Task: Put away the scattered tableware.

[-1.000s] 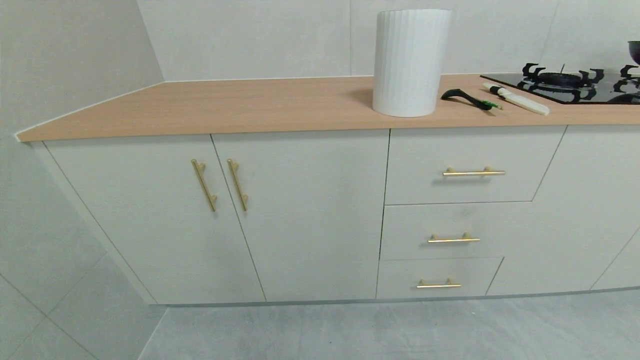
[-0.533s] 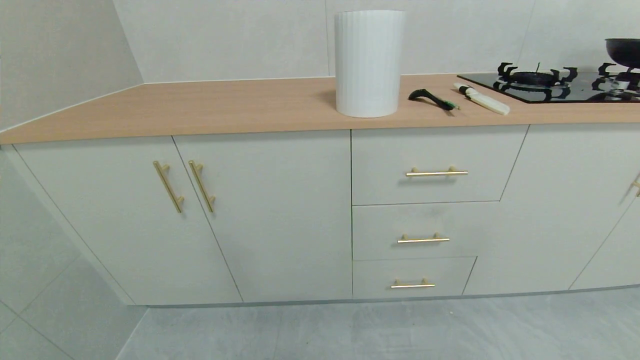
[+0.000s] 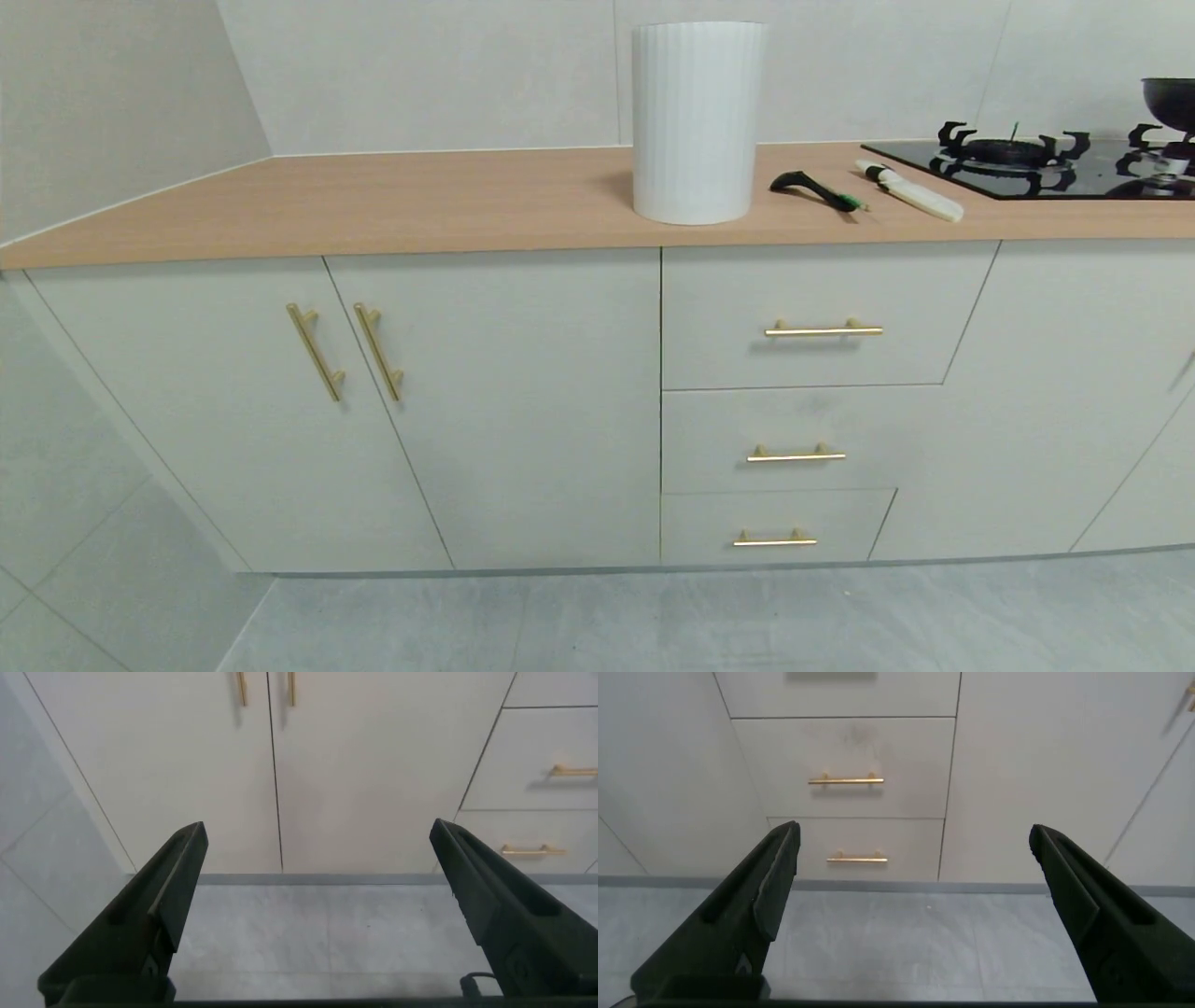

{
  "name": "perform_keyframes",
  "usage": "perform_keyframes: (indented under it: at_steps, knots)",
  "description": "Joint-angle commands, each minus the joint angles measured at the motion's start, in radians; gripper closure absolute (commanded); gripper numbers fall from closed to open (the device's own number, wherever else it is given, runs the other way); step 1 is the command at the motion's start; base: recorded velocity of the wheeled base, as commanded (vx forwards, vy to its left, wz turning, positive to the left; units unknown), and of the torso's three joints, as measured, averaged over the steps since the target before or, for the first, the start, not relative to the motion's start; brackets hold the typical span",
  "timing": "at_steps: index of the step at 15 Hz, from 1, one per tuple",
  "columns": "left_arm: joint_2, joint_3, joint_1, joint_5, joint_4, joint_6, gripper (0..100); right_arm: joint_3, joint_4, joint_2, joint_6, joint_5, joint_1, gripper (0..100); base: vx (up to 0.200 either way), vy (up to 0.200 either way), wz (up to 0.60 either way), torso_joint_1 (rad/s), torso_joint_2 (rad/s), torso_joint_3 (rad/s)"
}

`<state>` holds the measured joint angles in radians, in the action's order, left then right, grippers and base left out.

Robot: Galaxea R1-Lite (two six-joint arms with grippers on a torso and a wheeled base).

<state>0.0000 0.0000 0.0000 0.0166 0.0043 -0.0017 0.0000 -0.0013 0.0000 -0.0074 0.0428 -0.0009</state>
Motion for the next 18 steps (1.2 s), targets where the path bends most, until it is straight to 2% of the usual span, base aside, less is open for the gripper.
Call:
perform_keyframes:
  at_steps: [1,7,18]
  knots:
    - [0.002,0.0,0.0,0.0,0.0,0.0,0,0.0,0.0,0.0,0.0,0.0,-0.001,0,0.2,0.0,0.0,-0.002,0.0,0.007]
    - [0.002,0.0,0.0,0.0,0.0,0.0,0,0.0,0.0,0.002,0.0,-0.001,-0.001,0,0.2,0.0,0.0,0.005,0.0,0.004]
    - [0.0,0.0,0.0,0.0,0.0,-0.001,0,0.0,0.0,0.002,-0.012,0.005,-0.001,0,0.0,0.0,0.0,0.0,0.0,0.0]
